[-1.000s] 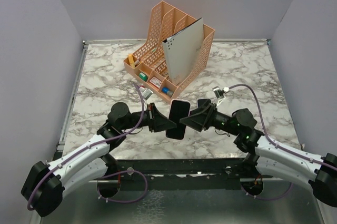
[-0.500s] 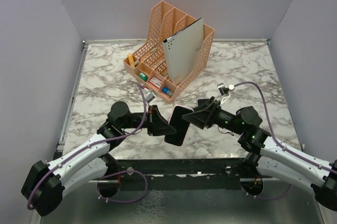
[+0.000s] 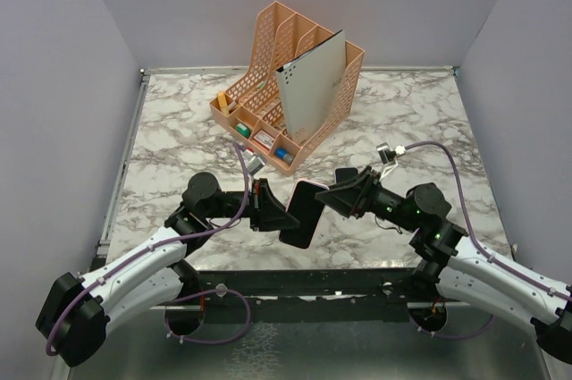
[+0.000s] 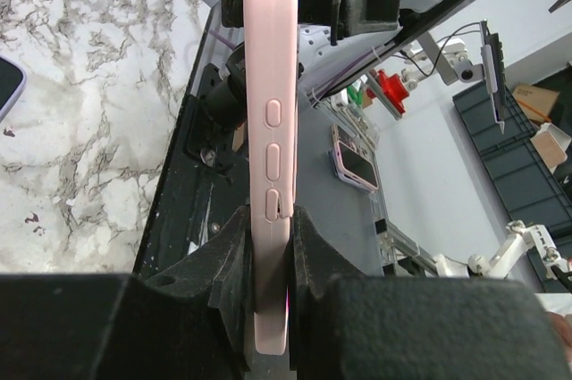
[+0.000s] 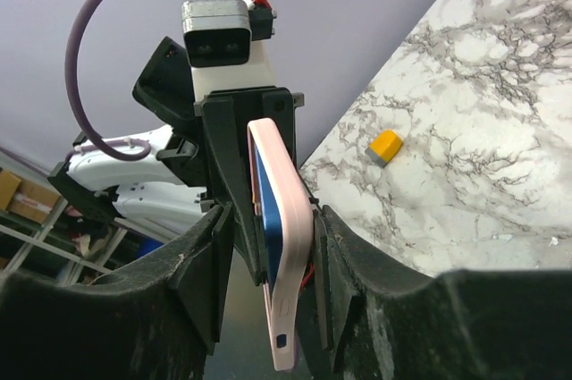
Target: Put the phone into the phone case
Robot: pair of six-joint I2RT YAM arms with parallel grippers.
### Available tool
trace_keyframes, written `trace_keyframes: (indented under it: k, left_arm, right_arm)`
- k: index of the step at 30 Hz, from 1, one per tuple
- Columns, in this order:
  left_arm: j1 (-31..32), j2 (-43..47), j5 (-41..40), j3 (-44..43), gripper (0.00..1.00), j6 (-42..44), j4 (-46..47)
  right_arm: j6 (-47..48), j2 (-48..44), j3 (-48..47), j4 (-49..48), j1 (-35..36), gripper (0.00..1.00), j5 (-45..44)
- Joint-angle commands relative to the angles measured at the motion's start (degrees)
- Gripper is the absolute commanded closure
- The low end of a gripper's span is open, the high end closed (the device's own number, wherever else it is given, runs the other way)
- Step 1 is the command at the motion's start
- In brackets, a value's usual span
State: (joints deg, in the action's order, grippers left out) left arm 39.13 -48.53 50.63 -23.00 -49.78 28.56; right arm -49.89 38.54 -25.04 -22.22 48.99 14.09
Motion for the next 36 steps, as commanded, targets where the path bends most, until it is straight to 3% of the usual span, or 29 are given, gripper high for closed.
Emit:
trace_keyframes:
  k: [1, 5, 8, 12, 18, 24, 28, 36]
  left_arm:
    - [0.1, 0.4, -0.1, -0.8, 1.0, 0.8, 2.5]
    - [0.1, 0.1, -2.2, -1.4, 1.0, 2.6, -0.9]
    - [0.1, -0.5, -7.3, -4.2, 1.0, 7.5, -11.9]
    - [0.1, -2.1, -13.0, -8.2, 1.0, 13.8, -22.8]
    - [0.1, -3.0, -15.1, -9.8, 1.0, 14.8, -24.3]
    - [0.1, 0.4, -11.5, -6.1, 1.0, 6.4, -12.0]
    - [0.1, 2.5, -11.4, -6.3, 1.0, 4.3, -9.8]
    - [0.1, 3.2, -10.5, -7.0, 1.0, 3.4, -9.7]
  right_arm:
    - [0.7, -0.9, -1.0, 0.4, -0.1, 0.59, -1.4]
    - [1.1, -0.8, -1.3, 0.6, -0.2, 0.8, -1.3]
    - [2.6, -0.2, -3.1, 2.6, -0.1, 0.97, -1.4]
    - [7.7, 1.6, -8.1, 10.4, -0.1, 0.99, -2.2]
    - [12.7, 3.8, -13.1, 16.7, -0.1, 0.99, -2.7]
    - [9.2, 3.3, -12.3, 15.3, -0.1, 0.64, -1.2]
    - [7.9, 2.7, -10.3, 13.2, -0.1, 0.47, -0.4]
    - [4.6, 3.7, -6.2, 8.5, -0.1, 0.43, 0.9]
